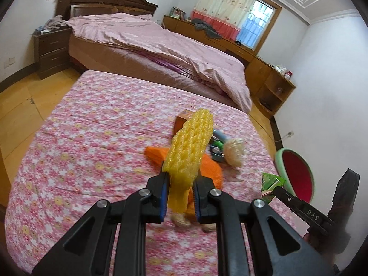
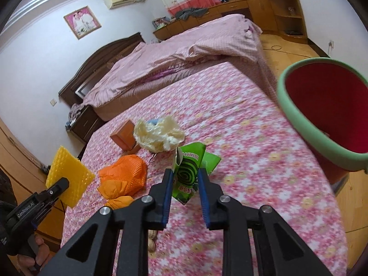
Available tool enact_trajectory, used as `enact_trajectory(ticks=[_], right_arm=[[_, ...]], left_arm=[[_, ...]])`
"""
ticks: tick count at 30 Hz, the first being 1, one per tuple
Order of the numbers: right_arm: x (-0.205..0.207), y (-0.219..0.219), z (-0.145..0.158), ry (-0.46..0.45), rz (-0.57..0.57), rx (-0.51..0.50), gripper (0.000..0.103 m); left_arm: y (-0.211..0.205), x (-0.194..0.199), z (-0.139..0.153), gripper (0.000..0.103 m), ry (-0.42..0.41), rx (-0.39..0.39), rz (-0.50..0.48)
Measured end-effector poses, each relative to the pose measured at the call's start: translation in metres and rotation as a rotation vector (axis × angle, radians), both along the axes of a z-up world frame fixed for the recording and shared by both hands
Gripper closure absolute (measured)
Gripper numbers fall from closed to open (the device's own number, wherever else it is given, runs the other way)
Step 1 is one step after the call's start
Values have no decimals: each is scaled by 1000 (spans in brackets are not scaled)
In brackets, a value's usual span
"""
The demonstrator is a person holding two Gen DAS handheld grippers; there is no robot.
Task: Collect trash
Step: 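Drop the green packet and foam net into the red bucket with both tools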
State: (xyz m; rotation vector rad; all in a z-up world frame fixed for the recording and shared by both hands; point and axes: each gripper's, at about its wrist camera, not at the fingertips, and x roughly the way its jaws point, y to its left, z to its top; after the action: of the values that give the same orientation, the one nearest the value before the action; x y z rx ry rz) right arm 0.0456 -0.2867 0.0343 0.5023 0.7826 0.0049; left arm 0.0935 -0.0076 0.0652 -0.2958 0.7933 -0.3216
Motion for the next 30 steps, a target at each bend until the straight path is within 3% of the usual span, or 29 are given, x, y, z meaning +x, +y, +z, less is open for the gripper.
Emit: enact_trajectory(ticks=[14,23,30], right_arm=[[-50,-67,29,-93,-160,-5,79],[-67,-122,41,-132,-264,-31,79],[-77,-170,34,-124,-343,-30,78]], left_arm=[[-81,0,22,86,0,-40,-203],[-163,7,29,86,-2,-26,-347],[-237,14,26,86,-4,-4,-452]])
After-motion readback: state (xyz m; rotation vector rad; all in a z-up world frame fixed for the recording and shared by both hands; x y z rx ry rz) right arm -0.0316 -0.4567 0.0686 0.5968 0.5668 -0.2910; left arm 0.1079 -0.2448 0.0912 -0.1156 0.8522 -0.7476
